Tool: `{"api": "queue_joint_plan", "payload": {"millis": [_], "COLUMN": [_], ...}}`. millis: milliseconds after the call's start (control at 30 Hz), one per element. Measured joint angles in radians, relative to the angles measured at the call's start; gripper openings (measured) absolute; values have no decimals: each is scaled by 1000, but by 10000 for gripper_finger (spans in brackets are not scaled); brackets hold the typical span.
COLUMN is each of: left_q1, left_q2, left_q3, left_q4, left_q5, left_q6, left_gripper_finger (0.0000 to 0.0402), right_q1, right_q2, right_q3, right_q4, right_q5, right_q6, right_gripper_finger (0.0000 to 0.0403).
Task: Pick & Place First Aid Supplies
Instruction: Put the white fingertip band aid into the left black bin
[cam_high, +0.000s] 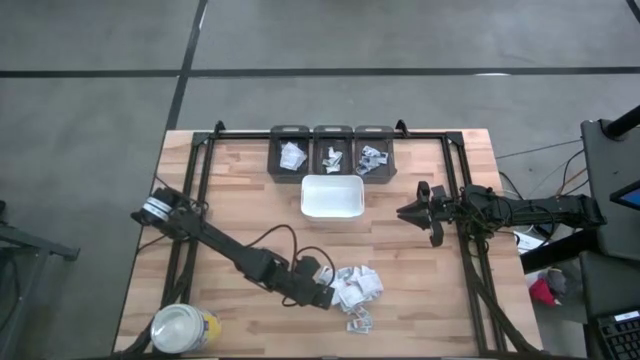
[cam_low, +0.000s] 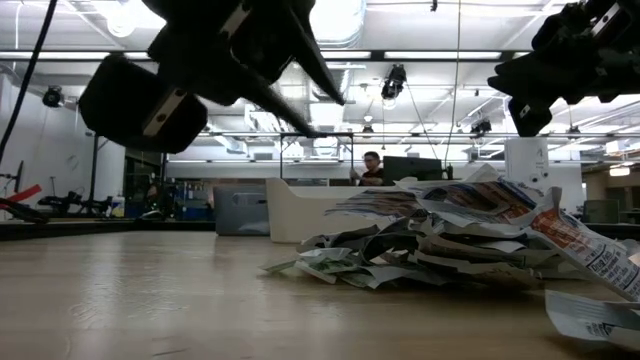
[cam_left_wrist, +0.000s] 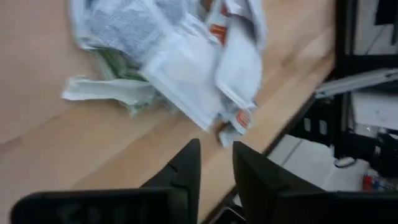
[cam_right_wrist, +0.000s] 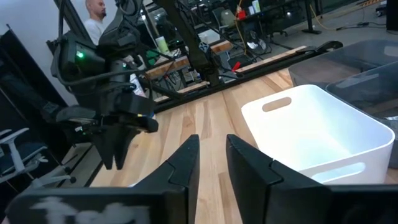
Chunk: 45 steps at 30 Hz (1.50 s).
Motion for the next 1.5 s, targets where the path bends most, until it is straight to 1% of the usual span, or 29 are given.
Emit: {"api": "queue_joint_plan", "payload": {"millis": [133, 267, 600, 1133, 1500], "left_q1": [4, 12, 33, 37, 43], "left_q2": [21, 46, 63, 75, 78], "left_q3": [0, 0, 0, 0, 0], "left_q4": [-2, 5, 13, 20, 27], "left_q5": [-13, -15, -22, -14, -14], "left_q6": [-30, -48, -50, -52, -52], "left_gripper_finger": [111, 119, 120, 120, 120], "right_q1": [0, 0, 0, 0, 0], "right_q2": [0, 0, 0, 0, 0], "right_q3": [0, 0, 0, 0, 0], "right_q4": [0, 0, 0, 0, 0], "right_q5": [0, 0, 0, 0, 0], "right_q6": [0, 0, 0, 0, 0], "right_gripper_finger": [84, 82, 68, 86, 69]}}
